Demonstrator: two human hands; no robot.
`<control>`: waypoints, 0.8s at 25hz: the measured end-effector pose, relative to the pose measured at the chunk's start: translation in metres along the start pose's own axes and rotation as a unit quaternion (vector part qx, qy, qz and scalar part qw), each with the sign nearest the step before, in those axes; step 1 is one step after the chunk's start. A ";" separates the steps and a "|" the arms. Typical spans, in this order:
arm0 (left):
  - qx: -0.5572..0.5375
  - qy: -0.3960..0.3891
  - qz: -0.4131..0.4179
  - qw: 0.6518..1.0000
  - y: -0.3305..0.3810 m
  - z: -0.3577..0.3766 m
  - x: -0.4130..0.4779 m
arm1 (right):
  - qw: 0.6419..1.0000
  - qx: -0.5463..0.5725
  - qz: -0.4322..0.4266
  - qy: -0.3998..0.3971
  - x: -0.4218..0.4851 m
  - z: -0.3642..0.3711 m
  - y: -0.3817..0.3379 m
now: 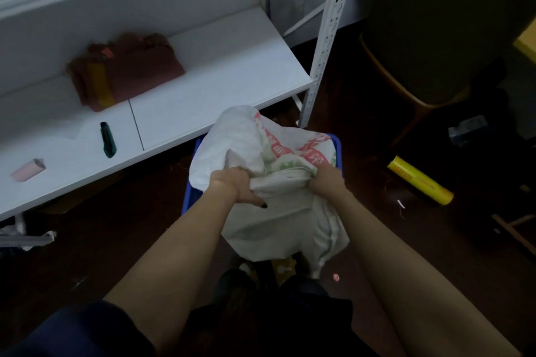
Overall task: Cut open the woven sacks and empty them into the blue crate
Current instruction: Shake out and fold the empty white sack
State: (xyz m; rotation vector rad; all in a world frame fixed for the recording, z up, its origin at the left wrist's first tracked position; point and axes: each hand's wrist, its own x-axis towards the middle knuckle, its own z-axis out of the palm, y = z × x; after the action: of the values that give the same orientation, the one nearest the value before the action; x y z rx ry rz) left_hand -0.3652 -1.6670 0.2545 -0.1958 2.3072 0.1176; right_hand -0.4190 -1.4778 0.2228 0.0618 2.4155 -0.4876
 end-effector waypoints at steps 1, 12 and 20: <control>-0.016 -0.034 -0.006 0.999 -0.006 -0.001 0.001 | 0.998 0.060 -0.011 0.001 0.001 0.000 -0.010; -0.383 -0.160 -0.016 0.910 -0.071 -0.031 -0.041 | 0.869 0.474 -0.070 -0.122 -0.004 -0.006 -0.117; -0.368 0.017 0.112 0.923 -0.073 -0.110 -0.055 | 0.825 0.555 -0.099 -0.046 -0.010 -0.080 -0.133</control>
State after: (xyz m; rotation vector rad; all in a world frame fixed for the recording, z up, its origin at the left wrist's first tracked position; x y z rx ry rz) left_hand -0.3950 -1.7497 0.3676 -0.3079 2.2085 1.1109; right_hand -0.4825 -1.5717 0.3297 0.2779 1.7275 -1.8747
